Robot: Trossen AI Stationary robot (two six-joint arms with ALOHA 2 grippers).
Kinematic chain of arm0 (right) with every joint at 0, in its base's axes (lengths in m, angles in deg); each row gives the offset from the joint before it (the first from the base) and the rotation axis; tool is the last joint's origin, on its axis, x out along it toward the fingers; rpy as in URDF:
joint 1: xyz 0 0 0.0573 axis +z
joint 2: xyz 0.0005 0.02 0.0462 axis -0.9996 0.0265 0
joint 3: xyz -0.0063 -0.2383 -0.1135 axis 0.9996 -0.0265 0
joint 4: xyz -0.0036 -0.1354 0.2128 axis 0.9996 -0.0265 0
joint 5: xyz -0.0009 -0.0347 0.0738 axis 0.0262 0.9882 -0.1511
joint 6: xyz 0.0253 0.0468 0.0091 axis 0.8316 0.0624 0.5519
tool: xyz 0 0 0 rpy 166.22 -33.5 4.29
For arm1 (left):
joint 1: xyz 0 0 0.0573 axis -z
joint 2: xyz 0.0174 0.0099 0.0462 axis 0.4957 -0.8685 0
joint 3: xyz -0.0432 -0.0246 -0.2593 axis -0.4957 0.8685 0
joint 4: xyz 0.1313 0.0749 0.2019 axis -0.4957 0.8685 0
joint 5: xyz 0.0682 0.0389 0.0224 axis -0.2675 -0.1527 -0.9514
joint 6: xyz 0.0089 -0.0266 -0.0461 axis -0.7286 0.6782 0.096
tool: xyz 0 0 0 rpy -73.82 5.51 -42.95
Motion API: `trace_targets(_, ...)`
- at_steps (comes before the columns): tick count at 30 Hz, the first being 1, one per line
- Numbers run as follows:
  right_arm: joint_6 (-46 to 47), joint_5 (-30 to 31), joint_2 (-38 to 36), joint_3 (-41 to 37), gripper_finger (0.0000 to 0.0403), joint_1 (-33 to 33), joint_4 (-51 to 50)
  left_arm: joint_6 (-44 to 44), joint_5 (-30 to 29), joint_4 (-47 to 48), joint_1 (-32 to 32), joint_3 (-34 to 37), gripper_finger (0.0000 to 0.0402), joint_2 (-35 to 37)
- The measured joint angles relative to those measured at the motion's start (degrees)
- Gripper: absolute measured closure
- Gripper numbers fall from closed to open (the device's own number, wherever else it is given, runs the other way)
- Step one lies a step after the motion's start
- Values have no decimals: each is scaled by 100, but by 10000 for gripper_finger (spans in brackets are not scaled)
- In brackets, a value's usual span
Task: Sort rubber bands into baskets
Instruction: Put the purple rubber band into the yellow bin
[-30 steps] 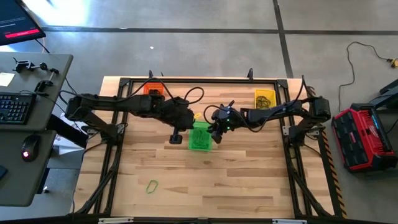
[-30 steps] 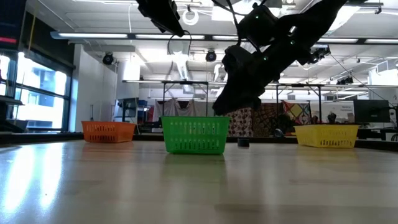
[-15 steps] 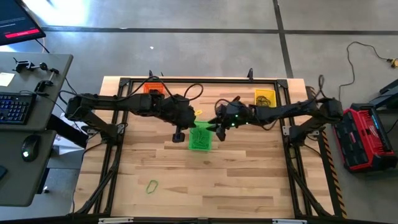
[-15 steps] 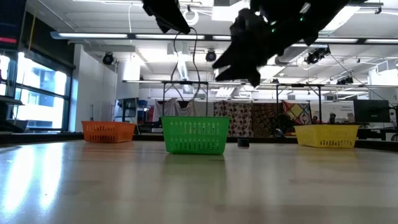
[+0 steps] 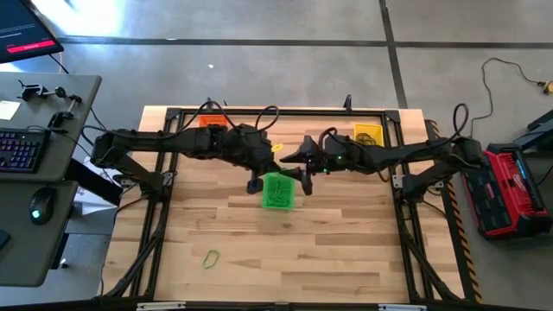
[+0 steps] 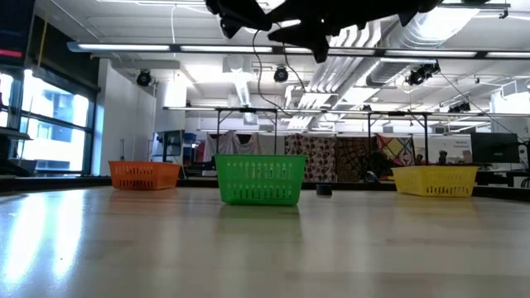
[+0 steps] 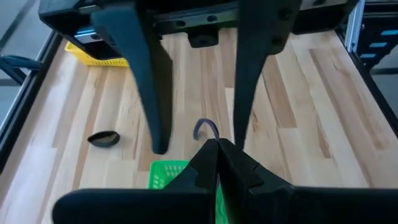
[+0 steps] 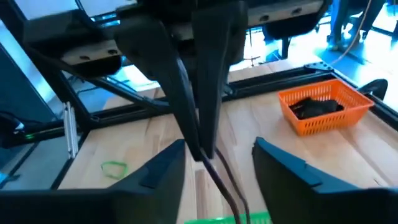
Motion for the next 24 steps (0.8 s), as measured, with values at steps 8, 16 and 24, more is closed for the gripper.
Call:
trace_targets(8, -46, 10, -2, 57, 381, 3, -728, -3, -10, -88, -4, -2, 401, -7)
trace_targets(16, 152, 29, -49, 57, 399, 3, -803, 0, -7, -65, -31, -2, 393, -7)
trace_targets(24, 157, 407, -684, 55, 402, -176, -1428, 186, -69, -72, -149, -2, 336, 25)
